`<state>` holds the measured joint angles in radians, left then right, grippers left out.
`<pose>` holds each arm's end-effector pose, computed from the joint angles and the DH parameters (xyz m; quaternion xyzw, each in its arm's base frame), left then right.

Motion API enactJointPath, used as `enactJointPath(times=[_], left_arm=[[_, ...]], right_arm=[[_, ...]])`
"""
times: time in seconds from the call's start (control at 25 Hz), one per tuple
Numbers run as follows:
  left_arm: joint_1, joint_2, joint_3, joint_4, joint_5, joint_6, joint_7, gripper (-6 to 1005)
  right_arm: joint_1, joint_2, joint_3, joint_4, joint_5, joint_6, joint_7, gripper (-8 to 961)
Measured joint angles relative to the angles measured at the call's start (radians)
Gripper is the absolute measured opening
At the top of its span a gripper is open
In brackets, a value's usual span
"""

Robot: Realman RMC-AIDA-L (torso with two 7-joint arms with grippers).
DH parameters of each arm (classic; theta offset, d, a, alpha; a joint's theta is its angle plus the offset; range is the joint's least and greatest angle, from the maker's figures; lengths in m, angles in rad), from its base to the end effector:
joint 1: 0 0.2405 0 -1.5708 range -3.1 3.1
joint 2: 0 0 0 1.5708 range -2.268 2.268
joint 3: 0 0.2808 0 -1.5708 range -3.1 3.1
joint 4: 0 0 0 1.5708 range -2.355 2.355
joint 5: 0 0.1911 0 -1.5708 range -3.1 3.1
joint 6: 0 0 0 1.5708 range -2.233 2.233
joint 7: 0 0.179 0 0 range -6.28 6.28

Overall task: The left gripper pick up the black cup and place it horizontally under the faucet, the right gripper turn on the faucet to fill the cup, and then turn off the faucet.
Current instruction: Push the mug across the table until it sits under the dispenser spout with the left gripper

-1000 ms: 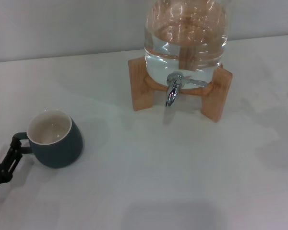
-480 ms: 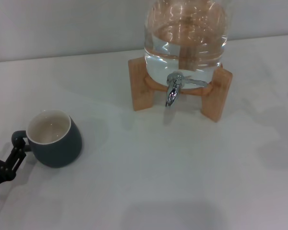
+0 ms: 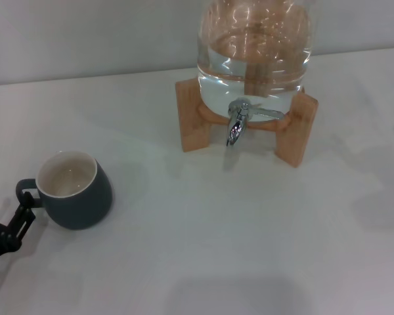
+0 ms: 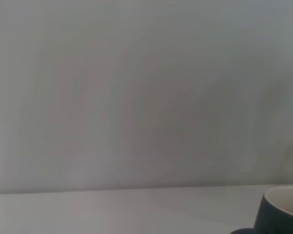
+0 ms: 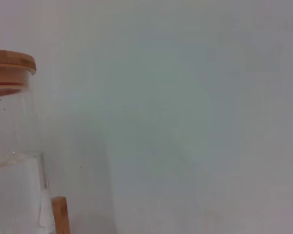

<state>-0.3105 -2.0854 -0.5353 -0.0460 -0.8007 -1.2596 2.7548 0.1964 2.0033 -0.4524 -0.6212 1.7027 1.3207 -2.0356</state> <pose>-0.3564 0.2944 -0.0588 -0.7683 -0.2808 -0.2896 0.4970 0.3919 0.3050 0.1069 -0.7321 0.2832 0.3142 0.5340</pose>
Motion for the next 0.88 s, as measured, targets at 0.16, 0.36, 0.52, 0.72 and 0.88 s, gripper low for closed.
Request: enactJointPath(times=[0.16,0.36,0.52,0.72,0.88], left_arm=[[0.004,0.0,0.0,0.0,-0.001,0.001,-0.002,682],[0.006,-0.002,-0.001,0.0,-0.002,0.004,-0.006,682],[0.008,-0.002,-0.004,0.0,-0.006,0.004,-0.012,681],[0.008,-0.002,-0.005,-0.007,-0.008,0.004,-0.013,681],[0.004,-0.001,-0.009,-0.009,-0.009,0.005,-0.013,681]], right_arm=[[0.0,0.0,0.0,0.0,0.0,0.0,0.0,854],[0.0,0.0,0.0,0.0,0.0,0.0,0.0,854],[-0.006,0.0,0.0,0.0,0.0,0.002,0.0,854],[-0.008,0.0,0.0,0.0,0.0,0.005,0.0,854],[-0.009,0.0,0.0,0.0,0.0,0.006,0.0,854]])
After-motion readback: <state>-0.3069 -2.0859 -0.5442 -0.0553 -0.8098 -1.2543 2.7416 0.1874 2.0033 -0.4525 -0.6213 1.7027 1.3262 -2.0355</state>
